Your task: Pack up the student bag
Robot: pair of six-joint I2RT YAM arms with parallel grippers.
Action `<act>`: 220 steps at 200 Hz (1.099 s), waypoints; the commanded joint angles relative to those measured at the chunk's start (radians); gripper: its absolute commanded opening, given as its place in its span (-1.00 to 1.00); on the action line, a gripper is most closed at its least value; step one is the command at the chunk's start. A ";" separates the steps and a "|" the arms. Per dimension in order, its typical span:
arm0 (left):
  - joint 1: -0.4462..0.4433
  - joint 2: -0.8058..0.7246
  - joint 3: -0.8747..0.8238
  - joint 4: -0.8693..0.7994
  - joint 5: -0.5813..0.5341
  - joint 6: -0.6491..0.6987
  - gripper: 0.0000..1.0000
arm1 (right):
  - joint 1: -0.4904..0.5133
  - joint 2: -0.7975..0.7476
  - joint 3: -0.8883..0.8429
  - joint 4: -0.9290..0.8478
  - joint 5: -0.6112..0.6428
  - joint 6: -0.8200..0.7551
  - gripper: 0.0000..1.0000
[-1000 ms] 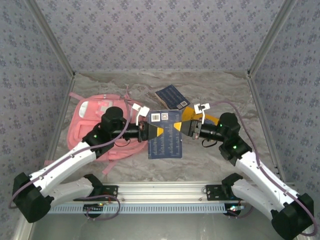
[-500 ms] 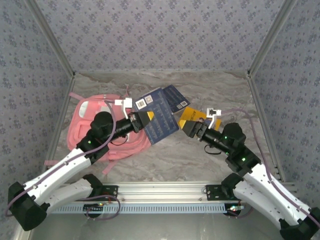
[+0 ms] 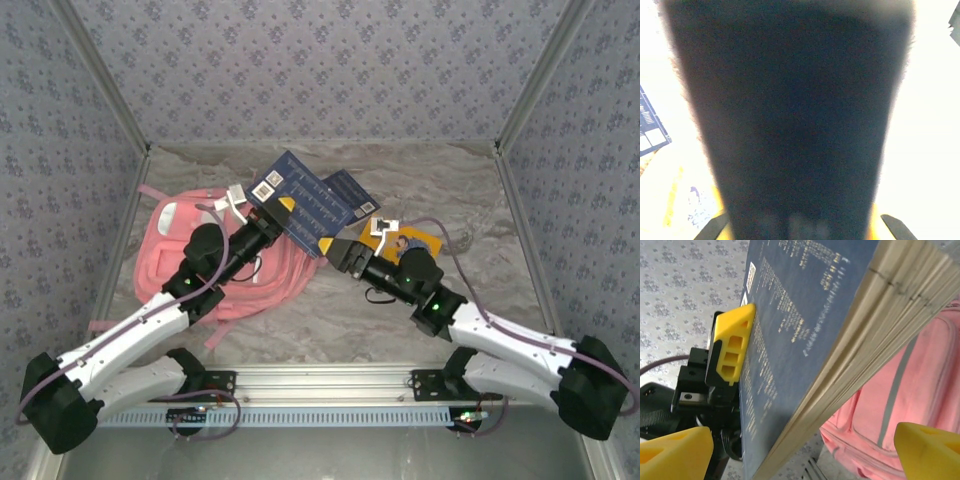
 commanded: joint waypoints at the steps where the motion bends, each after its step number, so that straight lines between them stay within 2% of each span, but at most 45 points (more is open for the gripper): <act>1: -0.007 -0.016 -0.017 0.099 -0.028 -0.063 -1.00 | 0.008 0.049 0.050 0.190 0.064 0.035 0.85; 31: -0.013 -0.022 -0.038 0.108 -0.039 -0.089 -1.00 | 0.008 0.101 0.064 0.273 0.148 0.031 0.76; 48: -0.017 -0.023 -0.041 0.110 -0.047 -0.094 -1.00 | 0.005 0.149 0.087 0.319 0.145 0.045 0.65; 81: -0.022 -0.018 -0.031 0.097 -0.049 -0.090 -1.00 | 0.005 0.237 0.141 0.414 0.138 0.093 0.18; 96: -0.021 -0.020 -0.030 0.095 -0.051 -0.086 -1.00 | 0.008 0.251 0.144 0.431 0.147 0.114 -0.09; 117: -0.024 -0.026 -0.036 0.087 -0.060 -0.077 -1.00 | 0.013 0.219 0.126 0.385 0.193 0.110 -0.61; 135: -0.023 -0.034 -0.050 0.086 -0.077 -0.074 -1.00 | 0.017 0.176 0.104 0.318 0.250 0.106 -0.81; 149: -0.024 -0.035 -0.055 0.087 -0.082 -0.068 -1.00 | 0.014 0.160 0.096 0.294 0.248 0.106 -1.00; 178: -0.023 -0.018 -0.041 0.078 -0.063 -0.061 -1.00 | 0.014 0.166 0.102 0.318 0.223 0.106 -1.00; 198: -0.023 -0.015 -0.027 0.049 -0.052 -0.035 -0.77 | 0.014 0.160 0.104 0.303 0.217 0.105 -1.00; 220: -0.023 -0.038 -0.014 -0.030 -0.064 0.018 -0.35 | 0.008 0.135 0.094 0.256 0.196 0.092 -1.00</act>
